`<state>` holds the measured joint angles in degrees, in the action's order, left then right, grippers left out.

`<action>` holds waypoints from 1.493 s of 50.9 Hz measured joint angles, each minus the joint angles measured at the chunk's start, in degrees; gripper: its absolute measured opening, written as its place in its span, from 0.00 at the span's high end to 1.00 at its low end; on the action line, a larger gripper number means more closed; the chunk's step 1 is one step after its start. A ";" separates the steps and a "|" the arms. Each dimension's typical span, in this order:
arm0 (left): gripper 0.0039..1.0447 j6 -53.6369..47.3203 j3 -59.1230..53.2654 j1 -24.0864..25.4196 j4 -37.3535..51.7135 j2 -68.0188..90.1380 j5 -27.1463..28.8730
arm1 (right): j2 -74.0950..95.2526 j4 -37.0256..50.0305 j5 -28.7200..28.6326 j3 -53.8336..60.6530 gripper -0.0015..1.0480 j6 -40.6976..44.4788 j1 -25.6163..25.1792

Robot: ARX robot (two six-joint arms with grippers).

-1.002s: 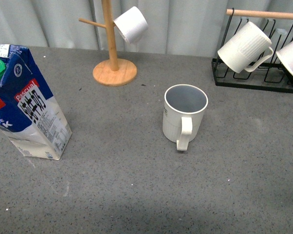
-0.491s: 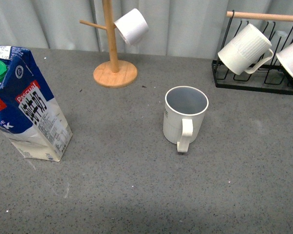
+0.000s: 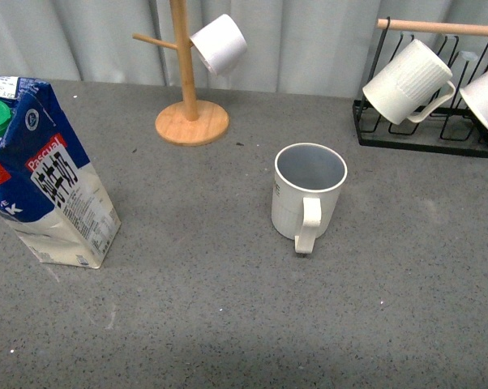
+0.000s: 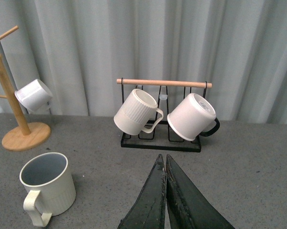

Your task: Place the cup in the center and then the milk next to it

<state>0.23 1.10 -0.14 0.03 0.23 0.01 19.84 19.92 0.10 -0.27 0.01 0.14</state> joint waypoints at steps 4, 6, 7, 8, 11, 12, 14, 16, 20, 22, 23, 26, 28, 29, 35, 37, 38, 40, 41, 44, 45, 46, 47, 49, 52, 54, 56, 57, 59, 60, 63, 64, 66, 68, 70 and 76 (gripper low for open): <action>0.06 0.02 0.00 0.00 0.00 0.00 0.00 | -1.64 -1.57 0.00 0.00 0.99 0.00 0.00; 0.06 0.00 0.00 0.00 0.00 0.00 0.00 | -2.29 -2.23 0.00 0.00 0.99 0.00 0.00; 0.06 0.02 0.00 0.00 0.00 0.00 0.00 | -2.67 -2.58 0.00 0.00 0.99 0.00 0.00; 0.06 0.00 0.00 0.00 0.00 0.00 0.00 | -3.06 -2.95 0.00 0.00 0.99 0.00 0.00; 0.06 0.02 0.00 0.00 0.00 0.00 0.00 | -4.20 -4.07 0.00 0.00 0.99 0.00 0.00; 0.06 0.02 0.00 0.00 0.00 0.00 0.00 | -4.74 -4.61 -0.02 0.00 0.99 0.00 0.00; 0.06 0.00 0.00 0.00 0.00 0.00 0.00 | -5.64 -5.51 0.00 0.00 0.99 0.00 0.00; 0.06 0.00 0.00 0.00 0.00 0.00 0.00 | -6.32 -6.21 -0.02 0.00 0.99 0.00 0.00; 0.06 0.00 0.00 0.00 0.00 0.00 0.00 | -7.43 -7.34 -0.02 0.00 0.99 0.00 0.00; 0.06 0.00 0.00 0.00 0.00 0.00 0.00 | -8.02 -7.91 -0.02 0.00 0.99 0.00 0.00; 0.06 0.02 0.00 0.00 0.00 0.00 0.00 | -8.31 -8.20 -0.02 0.00 0.99 0.00 0.00; 0.06 0.02 0.00 0.00 0.00 0.00 0.00 | -9.01 -8.87 -0.02 0.00 0.99 0.00 0.00; 0.06 0.00 0.00 0.00 0.00 0.00 0.00 | -9.38 -9.18 -0.02 0.00 0.99 0.00 0.00; 0.06 0.02 0.00 0.00 0.00 0.00 0.00 | -9.62 -9.49 -0.02 0.00 0.99 0.02 0.00; 0.06 0.02 0.00 0.00 0.00 0.00 0.04 | -18.45 -19.47 -0.15 -0.02 0.99 0.00 0.00; 0.06 0.02 0.00 0.00 0.00 0.00 -0.02 | -19.47 -19.58 -0.17 -0.02 0.99 0.02 -0.02; 0.06 0.00 0.00 0.00 0.00 0.00 0.00 | -19.54 -19.67 -0.17 -0.02 0.99 0.02 0.00; 0.06 0.02 0.00 0.00 0.00 0.00 0.00 | -19.54 -19.80 -0.15 -0.02 0.99 0.00 0.00; 0.06 0.02 0.00 0.00 0.00 0.00 0.00 | -19.54 -19.80 -0.15 -0.02 0.99 0.00 0.00; 0.06 0.00 0.00 0.00 0.00 0.00 -0.02 | -19.54 -19.82 -0.15 -0.02 0.98 0.07 0.00; 0.06 0.02 0.00 0.00 0.00 0.00 0.00 | -19.54 -19.85 -0.15 -0.02 0.95 0.02 0.00; 0.06 0.02 0.00 0.00 0.00 0.00 0.00 | -19.54 -19.85 -0.15 -0.02 0.92 0.02 0.00; 0.06 0.00 0.00 0.00 0.00 0.00 0.00 | -19.54 -19.85 -0.15 -0.02 0.89 0.02 0.00; 0.06 0.02 0.00 0.00 0.00 0.00 0.00 | -19.56 -19.85 -0.15 -0.02 0.82 0.02 0.00; 0.06 0.02 0.00 0.00 0.00 0.00 0.00 | -19.58 -19.85 -0.17 -0.02 0.69 0.02 0.00; 0.06 0.02 0.00 0.00 0.00 0.00 0.00 | -19.58 -19.87 -0.17 -0.02 0.58 0.02 0.00; 0.06 0.00 0.00 0.00 0.00 0.00 0.00 | -19.58 -19.87 -0.17 -0.02 0.50 0.02 0.00; 0.06 0.02 0.00 0.00 0.00 0.00 0.00 | -19.58 -19.87 -0.15 -0.02 0.47 0.02 0.00; 0.06 0.00 0.00 0.00 0.00 0.00 0.00 | -19.58 -19.87 -0.15 -0.02 0.35 0.02 0.00; 0.06 0.02 0.00 0.00 0.00 0.00 0.00 | -19.58 -19.87 -0.15 -0.02 0.31 0.02 0.00; 0.06 0.00 0.00 0.00 0.00 0.00 0.00 | -19.58 -19.89 -0.15 -0.02 0.19 0.02 0.00; 0.06 0.00 0.00 0.00 0.00 0.00 0.00 | -19.58 -19.89 -0.17 -0.02 0.16 0.02 0.00; 0.06 0.00 0.00 0.00 0.00 0.00 0.00 | -19.58 -19.89 -0.17 -0.02 0.08 0.02 0.00; 0.06 0.02 0.00 0.00 0.00 0.00 0.00 | -19.58 -19.89 -0.15 -0.02 0.09 -0.02 0.00; 0.06 0.02 0.00 0.00 0.00 0.00 0.00 | -19.58 -19.89 -0.17 -0.02 0.09 0.00 0.00; 0.06 0.26 1.07 0.13 -3.56 3.89 2.32 | -19.58 -19.89 -0.15 -0.02 0.09 0.00 0.00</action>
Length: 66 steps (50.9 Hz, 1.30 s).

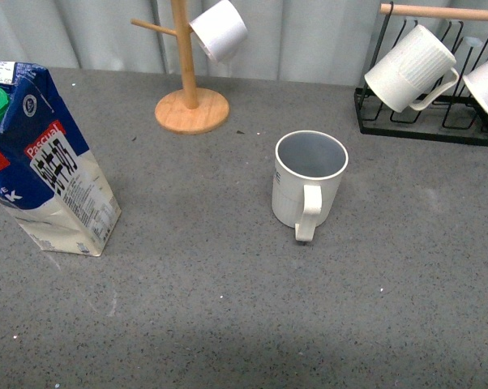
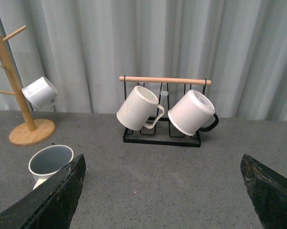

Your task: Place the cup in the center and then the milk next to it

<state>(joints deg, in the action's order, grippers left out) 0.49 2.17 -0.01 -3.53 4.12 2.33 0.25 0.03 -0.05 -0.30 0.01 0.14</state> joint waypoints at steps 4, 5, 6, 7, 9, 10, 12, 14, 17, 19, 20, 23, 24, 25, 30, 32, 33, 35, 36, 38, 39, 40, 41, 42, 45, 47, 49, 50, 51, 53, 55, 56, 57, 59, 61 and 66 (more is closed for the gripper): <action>0.06 0.72 0.11 1.29 4.52 6.75 -1.31 | -0.02 0.00 -0.02 0.00 0.09 -0.02 0.00; 0.06 1.18 0.31 1.64 7.26 9.88 -1.60 | -0.02 0.00 -0.02 0.00 0.09 0.00 0.00; 0.06 1.38 0.52 1.84 9.25 12.13 -1.88 | -0.02 0.00 -0.02 0.00 0.09 0.00 0.00; 0.06 1.97 1.01 2.05 12.85 16.28 -2.23 | -0.02 0.00 -0.02 0.00 0.09 0.00 0.00; 0.06 2.32 1.53 2.14 16.55 20.59 -2.54 | -0.04 0.00 0.00 0.00 0.09 0.00 0.00; 0.06 2.32 1.81 2.14 18.53 22.99 -2.75 | -0.04 0.00 -0.02 0.00 0.09 0.00 0.00; 0.06 2.40 2.16 2.12 21.53 26.51 -3.17 | -0.04 0.00 0.00 0.00 0.09 0.00 0.00; 0.06 2.47 2.58 2.03 24.50 30.49 -3.65 | -0.04 0.00 0.00 0.00 0.09 0.00 0.00; 0.06 2.38 3.02 1.86 28.02 35.45 -3.69 | -0.04 0.00 0.00 0.00 0.09 0.00 0.00; 0.06 2.36 3.28 1.75 30.64 39.52 -4.04 | -0.04 0.00 0.00 0.00 0.09 0.00 0.00; 0.06 2.38 3.32 1.73 31.21 40.46 -4.22 | -0.04 0.00 0.00 0.00 0.09 0.00 0.00; 0.06 2.40 3.45 1.64 34.53 45.40 -5.73 | -0.04 0.00 -0.02 0.00 0.09 0.00 0.00; 0.06 2.45 3.50 1.64 35.23 46.47 -6.03 | -0.04 0.00 0.00 0.00 0.09 0.00 0.00; 0.06 2.49 3.56 1.64 35.87 47.45 -6.19 | -0.04 0.00 -0.02 0.00 0.09 0.00 0.00; 0.06 2.23 4.04 0.94 39.19 52.46 -6.51 | -0.04 0.00 0.00 0.00 0.09 0.00 0.00; 0.06 1.60 4.15 0.44 40.81 54.29 -6.69 | -0.04 0.00 0.00 0.00 0.09 0.00 0.00; 0.06 1.14 4.37 0.11 41.79 55.54 -7.10 | -0.04 0.00 -0.02 0.00 0.09 0.00 0.00; 0.06 0.48 4.83 -0.11 43.19 57.46 -8.00 | -0.04 0.00 -0.02 0.00 0.09 0.00 0.00; 0.06 0.24 5.03 -0.11 43.43 58.05 -8.74 | -0.04 0.00 -0.02 0.00 0.09 0.00 0.00; 0.06 -0.50 5.35 -0.09 43.91 59.43 -9.35 | -0.04 0.00 0.00 0.00 0.09 0.00 0.00; 0.06 -0.66 5.57 -0.09 43.95 60.19 -9.35 | -0.04 0.00 0.00 0.00 0.09 0.00 0.00; 0.06 -0.66 5.68 -0.09 43.95 60.61 -9.35 | -0.04 0.00 -0.02 0.00 0.09 0.00 0.00; 0.06 -0.83 5.77 -0.20 43.95 61.22 -9.27 | -0.04 0.00 -0.02 0.00 0.09 0.00 -0.02; 0.06 -1.07 5.81 -0.35 44.06 61.70 -8.76 | -0.04 0.00 -0.02 0.00 0.09 0.00 0.00; 0.06 -2.16 5.92 -0.48 44.59 63.23 -7.56 | -0.04 0.00 -0.02 0.00 0.09 0.00 0.00; 0.06 -2.67 6.05 -0.48 45.29 64.74 -6.93 | -0.04 0.00 -0.02 0.00 0.09 0.00 0.00; 0.06 -3.10 6.16 -0.44 45.75 65.88 -6.86 | -0.04 0.00 -0.02 0.00 0.09 0.00 0.00; 0.06 -3.39 6.32 -0.39 45.90 66.60 -6.78 | -0.04 0.00 0.00 0.00 0.09 0.00 0.00; 0.06 -3.56 6.43 -0.35 46.05 67.28 -6.78 | -0.04 0.00 -0.02 0.00 0.09 0.00 -0.02; 0.06 -3.96 6.62 -0.07 46.62 68.63 -6.75 | -0.04 0.00 0.00 -0.02 0.09 0.00 0.00; 0.06 -4.07 6.86 0.07 46.82 69.83 -6.40 | -0.04 0.00 0.00 0.00 0.09 0.00 0.00; 0.06 -4.15 6.91 0.09 46.93 70.12 -6.40 | -0.04 0.00 -0.02 0.00 0.09 0.00 0.00; 0.06 -4.26 6.91 0.17 47.25 70.55 -6.43 | -0.04 0.00 0.00 0.00 0.09 0.00 0.00; 0.06 -4.42 6.95 0.35 47.91 71.47 -6.47 | -0.04 0.00 0.00 0.00 0.09 0.00 0.00; 0.06 -4.35 7.06 0.50 48.22 71.97 -6.54 | -0.04 0.00 -0.02 0.00 0.09 0.00 0.00; 0.06 -4.37 7.52 0.76 49.40 73.46 -6.38 | -0.04 0.00 -0.02 0.00 0.09 0.00 0.00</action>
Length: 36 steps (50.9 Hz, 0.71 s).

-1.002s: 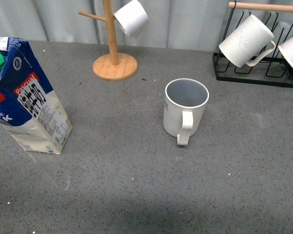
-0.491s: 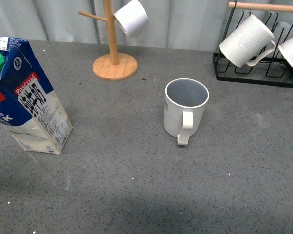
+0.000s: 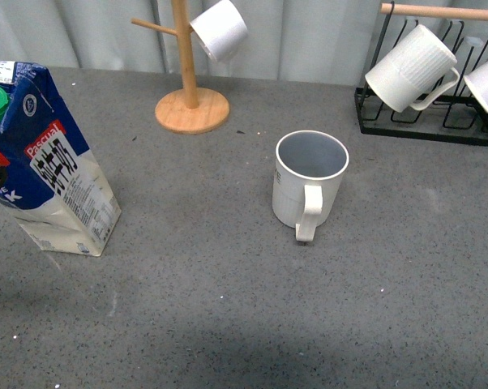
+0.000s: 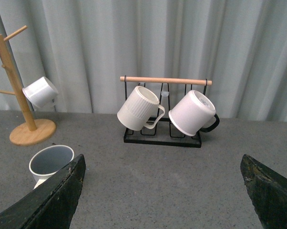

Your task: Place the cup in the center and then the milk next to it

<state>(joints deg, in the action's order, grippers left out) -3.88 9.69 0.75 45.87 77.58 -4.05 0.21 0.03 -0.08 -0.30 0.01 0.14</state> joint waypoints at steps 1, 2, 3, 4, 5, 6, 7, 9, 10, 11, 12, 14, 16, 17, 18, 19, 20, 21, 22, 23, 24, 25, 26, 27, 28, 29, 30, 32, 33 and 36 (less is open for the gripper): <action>0.06 0.02 0.02 0.02 0.17 0.22 -0.02 | 0.00 0.00 0.00 0.00 0.09 0.00 0.00; 0.06 0.00 0.02 0.04 0.33 0.39 -0.11 | 0.00 0.00 0.00 0.00 0.09 0.00 0.00; 0.06 -0.04 0.02 0.09 0.72 0.66 -0.31 | 0.00 0.00 0.00 0.00 0.09 0.00 0.00; 0.06 -0.15 0.02 0.11 1.27 0.96 -0.48 | 0.00 0.00 0.02 0.00 0.09 0.00 0.00; 0.06 -0.22 0.02 0.11 1.57 1.16 -0.57 | 0.00 0.00 0.02 0.00 0.09 0.00 0.00; 0.06 -0.22 0.04 0.20 2.05 1.51 -0.63 | 0.00 0.00 0.02 0.00 0.09 0.00 0.00; 0.06 -0.22 0.13 0.31 2.36 1.90 -0.59 | 0.00 0.00 0.00 0.00 0.09 0.00 0.00; 0.06 -0.28 0.33 0.35 2.64 2.51 -0.48 | 0.00 0.00 0.02 0.00 0.09 0.00 0.00; 0.06 -0.35 0.42 0.37 2.78 2.73 -0.48 | 0.00 0.00 0.00 0.00 0.09 0.00 0.00; 0.06 -0.44 0.52 0.39 3.02 3.17 -0.50 | 0.00 0.00 0.00 0.00 0.09 0.00 0.00; 0.06 -0.42 0.61 0.42 3.08 3.39 -0.50 | 0.00 0.00 0.00 0.00 0.09 0.00 0.00; 0.06 -0.39 0.94 0.46 3.32 4.13 -0.52 | 0.00 0.00 0.02 0.00 0.09 0.00 0.00; 0.06 -0.31 1.22 0.48 3.34 4.55 -0.74 | 0.00 0.00 0.00 0.00 0.09 0.00 0.00; 0.06 -0.26 1.33 0.48 3.34 4.68 -0.81 | 0.00 0.00 0.02 0.00 0.09 0.00 0.00; 0.06 -0.15 1.57 0.48 3.37 4.96 -0.90 | 0.00 0.00 0.02 0.00 0.09 0.00 0.00; 0.06 -0.15 1.70 0.48 3.41 5.09 -0.90 | 0.00 0.00 0.00 0.00 0.09 0.00 0.00; 0.06 -0.15 1.95 0.48 3.63 5.42 -0.83 | 0.00 0.00 0.00 0.00 0.09 0.00 0.00; 0.06 -0.15 2.05 0.48 3.78 5.62 -0.76 | 0.00 0.00 0.02 0.00 0.09 0.00 0.00; 0.06 -0.15 2.29 0.50 4.07 6.03 -0.63 | 0.00 0.00 0.02 0.00 0.09 0.00 0.00; 0.06 -0.17 2.56 0.52 4.31 6.47 -0.61 | 0.00 0.00 0.00 0.00 0.09 0.00 0.00; 0.06 -0.20 2.69 0.57 4.42 6.69 -0.57 | 0.00 0.00 0.00 0.00 0.09 0.00 0.00; 0.06 -0.20 2.93 0.63 4.68 7.21 -0.57 | 0.00 0.00 0.00 0.00 0.09 0.00 0.00; 0.06 -0.20 3.06 0.68 4.83 7.48 -0.57 | 0.00 0.00 0.00 0.00 0.09 0.00 0.00; 0.06 -0.20 3.32 0.81 5.05 8.04 -0.57 | 0.00 0.00 0.00 0.00 0.09 0.00 0.00; 0.06 -0.20 3.56 0.94 5.29 8.63 -0.57 | 0.00 0.00 0.02 0.00 0.09 0.00 0.00; 0.06 -0.20 3.72 1.03 5.35 8.92 -0.57 | 0.00 0.00 0.02 0.00 0.09 0.00 0.00; 0.06 -0.20 4.04 1.16 5.60 9.68 -0.59 | 0.00 0.00 0.02 0.00 0.09 0.00 0.00; 0.06 -0.20 4.46 1.38 5.64 10.49 -0.85 | 0.00 0.00 0.00 0.00 0.09 0.00 0.00; 0.06 -0.26 4.70 1.51 5.88 11.04 -0.87 | 0.00 0.00 0.02 0.00 0.09 0.00 0.00; 0.06 -0.26 5.35 1.88 5.97 11.96 -0.94 | 0.00 0.00 0.02 0.00 0.09 0.00 0.00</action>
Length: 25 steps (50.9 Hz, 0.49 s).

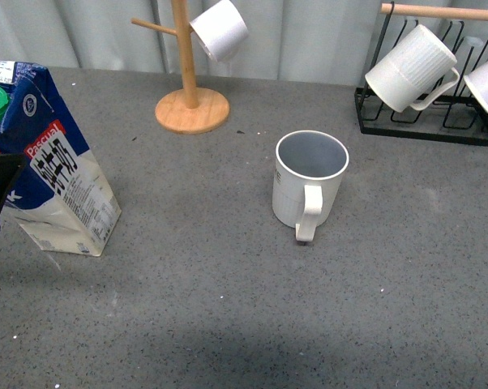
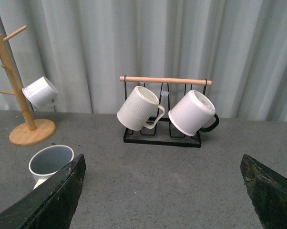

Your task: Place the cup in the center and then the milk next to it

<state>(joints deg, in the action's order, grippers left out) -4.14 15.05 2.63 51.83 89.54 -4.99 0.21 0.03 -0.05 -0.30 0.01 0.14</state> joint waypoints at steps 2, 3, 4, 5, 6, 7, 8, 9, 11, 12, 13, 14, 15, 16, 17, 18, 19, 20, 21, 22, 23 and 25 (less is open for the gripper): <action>0.06 0.09 0.48 0.37 -0.02 0.46 -0.15 | 0.00 0.00 -0.02 0.00 0.09 0.00 0.00; 0.06 0.17 0.66 0.46 -0.04 0.55 -0.15 | 0.00 0.00 -0.02 0.00 0.09 0.00 0.00; 0.06 0.24 0.79 0.55 -0.04 0.61 -0.20 | 0.00 0.00 -0.02 0.00 0.09 0.00 -0.02; 0.06 0.22 1.01 0.61 -0.04 0.74 -0.26 | 0.00 0.00 -0.02 0.00 0.09 0.00 0.00; 0.06 0.20 1.11 0.63 -0.04 0.79 -0.50 | 0.00 0.00 0.00 0.00 0.09 0.00 0.00; 0.06 0.22 1.18 0.66 -0.11 0.83 -0.77 | 0.00 0.00 0.00 0.00 0.09 0.00 0.00; 0.06 0.22 1.27 0.66 -0.28 0.83 -0.90 | 0.00 0.00 -0.02 0.00 0.09 0.00 0.00; 0.06 0.24 1.29 0.66 -0.44 0.83 -1.09 | 0.00 0.00 -0.02 0.00 0.09 0.00 0.00; 0.06 0.24 1.29 0.66 -0.52 0.83 -1.22 | 0.00 0.00 -0.02 0.00 0.09 0.00 0.00; 0.06 0.24 1.31 0.63 -0.61 0.83 -1.29 | 0.00 0.00 -0.02 0.00 0.09 0.00 0.00; 0.06 0.24 1.38 0.61 -0.74 0.83 -1.38 | 0.00 0.00 -0.02 0.00 0.09 0.00 0.00; 0.06 0.28 1.42 0.57 -0.81 0.85 -1.40 | 0.00 0.00 -0.02 0.00 0.09 0.00 0.00; 0.08 0.28 1.49 0.50 -0.85 0.87 -1.40 | 0.00 0.00 0.00 0.00 0.09 0.00 0.00; 0.13 0.46 1.64 0.31 -0.90 0.87 -1.42 | 0.00 0.00 0.00 0.00 0.09 0.00 0.00; 0.17 0.57 1.75 0.24 -0.92 0.87 -1.42 | 0.00 0.00 0.00 0.00 0.09 0.00 0.00; 0.22 0.79 1.92 0.11 -0.94 0.87 -1.40 | 0.00 0.00 -0.02 0.00 0.09 0.00 0.00; 0.25 0.94 2.01 0.00 -0.94 0.87 -1.36 | 0.00 0.00 0.00 0.00 0.09 0.00 0.00; 0.29 1.01 2.08 -0.09 -0.94 0.87 -1.29 | 0.00 0.00 -0.02 0.00 0.09 0.00 0.00; 0.34 1.20 2.12 -0.22 -0.94 0.87 -1.25 | 0.00 0.00 0.00 0.00 0.09 0.00 0.00; 0.37 1.22 2.12 -0.33 -0.94 0.87 -1.22 | 0.00 0.00 -0.02 0.00 0.09 0.00 0.00; 0.41 1.31 2.12 -0.44 -0.94 0.87 -1.20 | 0.00 0.00 0.00 0.00 0.09 0.00 0.00; 0.48 1.40 2.12 -0.59 -0.92 0.87 -1.16 | 0.00 0.00 -0.02 0.00 0.09 0.00 0.00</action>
<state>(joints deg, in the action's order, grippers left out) -2.74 17.17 2.04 50.92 90.41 -6.15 0.21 0.03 -0.08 -0.30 0.01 0.14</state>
